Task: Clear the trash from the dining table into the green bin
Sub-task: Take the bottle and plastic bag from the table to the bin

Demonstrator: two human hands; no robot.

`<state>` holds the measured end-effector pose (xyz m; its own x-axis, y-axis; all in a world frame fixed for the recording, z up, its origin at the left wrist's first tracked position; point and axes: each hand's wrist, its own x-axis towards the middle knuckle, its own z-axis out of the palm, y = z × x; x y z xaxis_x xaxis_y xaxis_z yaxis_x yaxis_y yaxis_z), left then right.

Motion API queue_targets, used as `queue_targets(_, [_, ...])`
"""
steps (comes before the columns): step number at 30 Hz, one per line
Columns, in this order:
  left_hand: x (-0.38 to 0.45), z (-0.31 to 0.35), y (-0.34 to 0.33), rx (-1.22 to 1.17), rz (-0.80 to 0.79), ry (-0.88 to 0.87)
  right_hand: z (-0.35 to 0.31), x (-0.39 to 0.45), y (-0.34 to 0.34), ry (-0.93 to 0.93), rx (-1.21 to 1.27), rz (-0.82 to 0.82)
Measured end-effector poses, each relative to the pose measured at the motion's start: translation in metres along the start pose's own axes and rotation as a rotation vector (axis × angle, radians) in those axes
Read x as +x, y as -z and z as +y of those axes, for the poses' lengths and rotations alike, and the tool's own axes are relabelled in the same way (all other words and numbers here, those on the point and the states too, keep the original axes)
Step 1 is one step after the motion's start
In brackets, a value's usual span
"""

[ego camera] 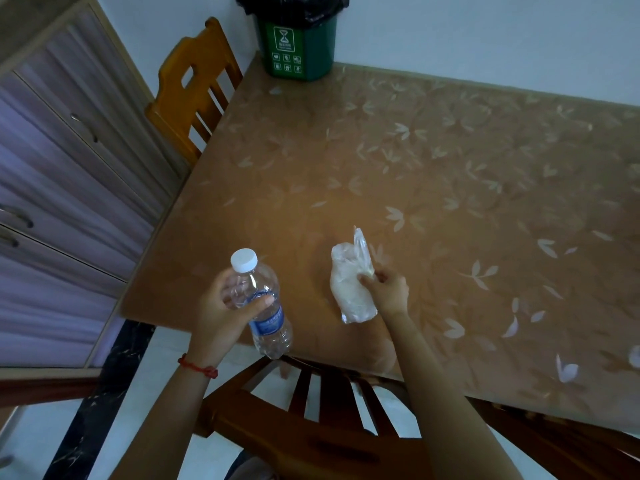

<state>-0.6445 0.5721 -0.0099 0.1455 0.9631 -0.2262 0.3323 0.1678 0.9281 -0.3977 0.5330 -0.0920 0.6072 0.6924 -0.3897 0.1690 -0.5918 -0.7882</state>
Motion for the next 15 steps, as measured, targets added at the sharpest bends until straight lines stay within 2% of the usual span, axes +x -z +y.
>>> queue_targets(15, [-0.004, 0.006, 0.032, -0.071, 0.065, -0.085, -0.043, -0.06, 0.009, 0.146, 0.149, 0.054])
